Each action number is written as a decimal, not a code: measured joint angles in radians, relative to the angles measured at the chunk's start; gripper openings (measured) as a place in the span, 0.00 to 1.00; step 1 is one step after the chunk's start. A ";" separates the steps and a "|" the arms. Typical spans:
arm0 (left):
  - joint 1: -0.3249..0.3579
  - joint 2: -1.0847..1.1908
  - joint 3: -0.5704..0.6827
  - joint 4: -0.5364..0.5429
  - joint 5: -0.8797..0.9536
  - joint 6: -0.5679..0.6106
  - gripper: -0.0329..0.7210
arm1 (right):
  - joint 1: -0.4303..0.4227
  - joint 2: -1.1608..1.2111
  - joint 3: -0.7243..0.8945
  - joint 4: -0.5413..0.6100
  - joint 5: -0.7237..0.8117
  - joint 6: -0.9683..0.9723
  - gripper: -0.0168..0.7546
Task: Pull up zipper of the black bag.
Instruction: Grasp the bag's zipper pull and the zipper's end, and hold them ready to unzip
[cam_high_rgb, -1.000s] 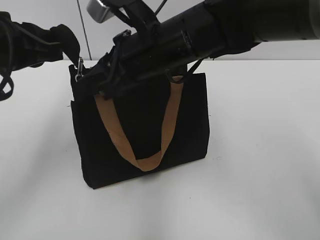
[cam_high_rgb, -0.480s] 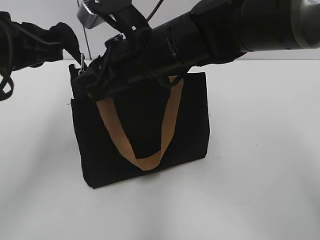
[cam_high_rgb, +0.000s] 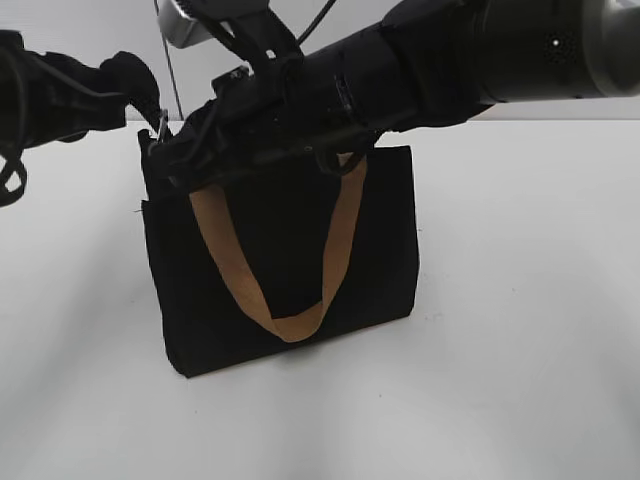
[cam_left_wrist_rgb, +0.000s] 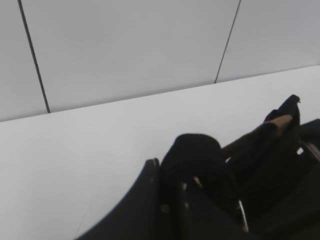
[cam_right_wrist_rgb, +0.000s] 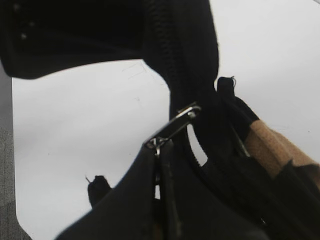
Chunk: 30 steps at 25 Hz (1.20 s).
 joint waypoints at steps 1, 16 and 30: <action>0.000 0.000 0.000 0.002 0.013 0.000 0.07 | 0.000 -0.003 0.000 -0.017 -0.001 0.023 0.02; 0.000 0.000 0.000 0.240 0.389 0.000 0.07 | 0.000 -0.040 -0.001 -0.201 0.052 0.232 0.02; 0.000 0.000 -0.001 0.268 0.478 0.000 0.07 | 0.000 -0.068 -0.001 -0.201 0.128 0.304 0.02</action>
